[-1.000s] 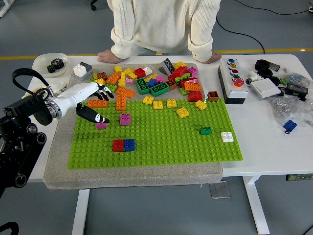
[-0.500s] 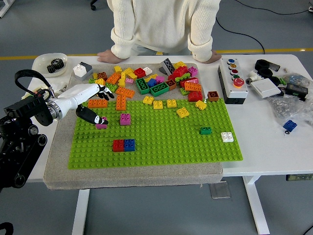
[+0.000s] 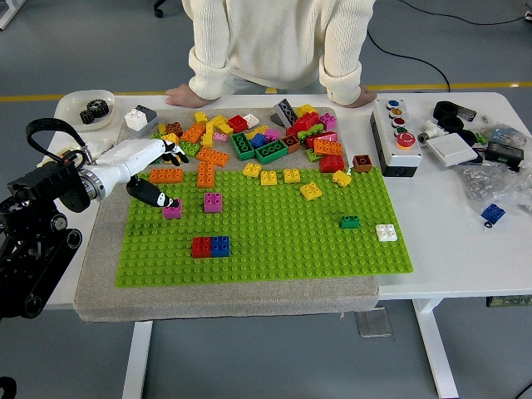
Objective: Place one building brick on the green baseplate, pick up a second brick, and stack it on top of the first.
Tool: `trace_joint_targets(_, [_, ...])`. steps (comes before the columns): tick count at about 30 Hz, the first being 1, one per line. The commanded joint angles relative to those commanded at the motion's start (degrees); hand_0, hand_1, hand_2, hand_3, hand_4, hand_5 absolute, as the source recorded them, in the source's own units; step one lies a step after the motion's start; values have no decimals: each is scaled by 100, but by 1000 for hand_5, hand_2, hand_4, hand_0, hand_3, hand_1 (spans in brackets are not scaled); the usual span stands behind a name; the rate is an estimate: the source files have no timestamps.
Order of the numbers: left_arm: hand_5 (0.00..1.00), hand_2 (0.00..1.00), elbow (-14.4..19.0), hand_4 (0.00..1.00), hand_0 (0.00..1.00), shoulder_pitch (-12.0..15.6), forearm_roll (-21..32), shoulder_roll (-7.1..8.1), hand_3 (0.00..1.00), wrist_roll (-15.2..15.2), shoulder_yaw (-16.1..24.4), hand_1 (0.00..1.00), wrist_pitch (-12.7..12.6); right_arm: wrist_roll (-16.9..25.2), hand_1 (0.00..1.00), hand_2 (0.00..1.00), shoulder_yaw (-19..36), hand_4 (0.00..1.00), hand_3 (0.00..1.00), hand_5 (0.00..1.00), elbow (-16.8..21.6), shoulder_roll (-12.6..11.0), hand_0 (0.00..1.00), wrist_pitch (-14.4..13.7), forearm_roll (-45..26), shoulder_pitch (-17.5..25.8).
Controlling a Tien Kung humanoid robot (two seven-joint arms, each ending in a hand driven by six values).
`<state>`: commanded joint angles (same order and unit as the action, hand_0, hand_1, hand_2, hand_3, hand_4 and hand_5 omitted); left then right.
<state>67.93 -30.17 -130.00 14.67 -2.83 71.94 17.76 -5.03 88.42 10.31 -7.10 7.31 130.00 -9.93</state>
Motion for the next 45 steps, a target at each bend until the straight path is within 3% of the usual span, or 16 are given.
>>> trace_joint_targets(4, [171, 703, -15, 998, 842, -59, 0, 79, 719, 184, -225, 726, 221, 6, 644, 716, -14, 832, 602, 406, 0, -2, 740, 1, 0, -12])
trace_joint_targets(12, [175, 702, -46, 998, 840, -184, 0, 119, 718, 216, -608, 721, 667, -4, 644, 715, -16, 832, 601, 407, 0, 2, 740, 7, 0, -2])
trace_joint_targets(15, [175, 702, -111, 998, 840, -221, 0, 104, 718, 208, -650, 721, 667, -3, 644, 715, -17, 832, 601, 407, 0, 1, 740, 7, -1, -6])
trace_joint_targets(23, [177, 694, -386, 998, 833, -290, 0, 73, 704, 163, -668, 716, 318, -4, 644, 716, -30, 832, 602, 407, 0, 4, 740, 14, -19, -4])
trace_joint_targets(24, [176, 621, -415, 998, 770, -290, 0, 75, 617, 147, -660, 680, 268, -3, 644, 716, -34, 832, 601, 408, 0, 6, 740, 14, -25, -4])
trace_joint_targets(27, [176, 621, -478, 998, 770, -278, 0, 84, 617, 113, -618, 680, 187, 1, 644, 716, -35, 832, 601, 408, 0, 3, 740, 13, -31, -6])
trace_joint_targets(30, [164, 581, -524, 998, 731, -266, 0, 89, 579, 77, -560, 655, 179, 2, 643, 716, -33, 833, 601, 408, 0, 1, 740, 14, -31, -2])
trace_joint_targets(45, [160, 579, -723, 998, 724, -225, 0, 12, 584, -24, -290, 648, 338, 9, 643, 716, -78, 833, 601, 408, 0, 16, 740, 30, -42, 16])
